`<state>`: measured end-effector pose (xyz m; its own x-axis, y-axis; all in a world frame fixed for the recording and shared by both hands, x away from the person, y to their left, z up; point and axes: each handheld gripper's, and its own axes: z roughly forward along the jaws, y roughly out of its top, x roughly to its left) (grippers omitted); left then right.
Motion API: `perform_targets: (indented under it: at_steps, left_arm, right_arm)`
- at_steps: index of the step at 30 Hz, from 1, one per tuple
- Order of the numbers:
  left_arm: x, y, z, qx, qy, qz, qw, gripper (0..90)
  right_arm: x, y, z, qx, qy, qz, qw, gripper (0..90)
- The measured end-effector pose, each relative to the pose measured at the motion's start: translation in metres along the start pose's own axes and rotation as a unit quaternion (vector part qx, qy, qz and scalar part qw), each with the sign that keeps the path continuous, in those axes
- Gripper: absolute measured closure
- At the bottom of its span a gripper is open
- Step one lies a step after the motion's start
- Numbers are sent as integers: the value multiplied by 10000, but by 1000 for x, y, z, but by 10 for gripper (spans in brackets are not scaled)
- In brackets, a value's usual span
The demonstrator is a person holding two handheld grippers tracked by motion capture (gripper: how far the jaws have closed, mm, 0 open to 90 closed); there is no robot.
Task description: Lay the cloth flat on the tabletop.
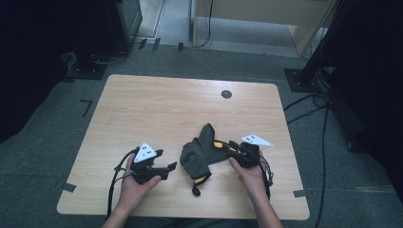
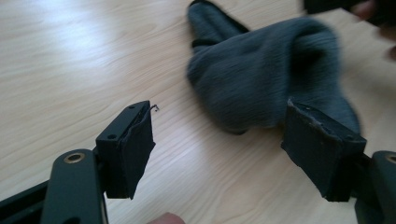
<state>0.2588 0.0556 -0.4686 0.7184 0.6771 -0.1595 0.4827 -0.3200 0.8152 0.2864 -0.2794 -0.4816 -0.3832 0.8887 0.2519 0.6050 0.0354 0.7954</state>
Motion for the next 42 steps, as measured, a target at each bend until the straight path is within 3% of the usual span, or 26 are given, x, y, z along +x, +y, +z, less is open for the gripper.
perform_targets:
  at_steps: [6,9,12,16,19,23,25,28,29,31,32,34,35,37,39,42]
  left_arm:
    - [-27,10,11,-12,-193,405,9990,236]
    - [-42,13,24,103,52,710,9974,229]
    - [-47,8,37,300,527,908,9940,353]
    - [-31,3,38,355,586,656,9955,605]
    - [-14,3,32,410,649,364,9964,696]
    - [14,-3,26,526,840,-104,9950,701]
    - [29,-6,21,538,927,-460,9932,681]
    - [49,-9,8,484,1389,-866,9853,629]
    - [54,-9,2,398,1450,-1010,9835,615]
    - [62,-8,-11,106,1334,-1236,9833,595]
    - [62,-6,-16,-27,1246,-1248,9843,580]
    - [55,-2,-20,-163,1112,-1095,9876,544]
    - [55,-2,-20,-163,1112,-1095,9876,514]
    - [36,5,-14,-212,863,-737,9933,462]
    - [21,7,-6,-160,795,-418,9958,388]
    - [7,6,9,119,1263,-102,9919,266]
  right_arm:
    - [5,-11,21,302,-55,-167,9994,593]
    - [7,-16,29,452,-94,-242,9986,622]
    - [9,-19,34,543,-131,-311,9980,736]
    - [10,-21,34,567,-192,-369,9975,859]
    - [8,-20,33,546,-243,-340,9976,900]
    - [3,-19,29,495,-315,-306,9978,900]
    - [2,-19,27,471,-352,-301,9978,900]
    - [0,-18,23,402,-421,-270,9979,900]
    - [-1,-18,22,375,-423,-230,9981,900]
    - [-4,-16,19,279,-399,-165,9987,851]
    - [-4,-16,18,235,-342,-98,9991,820]
    - [-3,-14,17,113,-270,-44,9996,760]
    - [-2,-14,17,64,-260,-45,9996,717]
    - [3,-14,18,-12,-136,-79,9999,671]
    - [9,-14,22,23,5,-242,9997,611]
    - [17,-19,31,276,43,-458,9986,607]
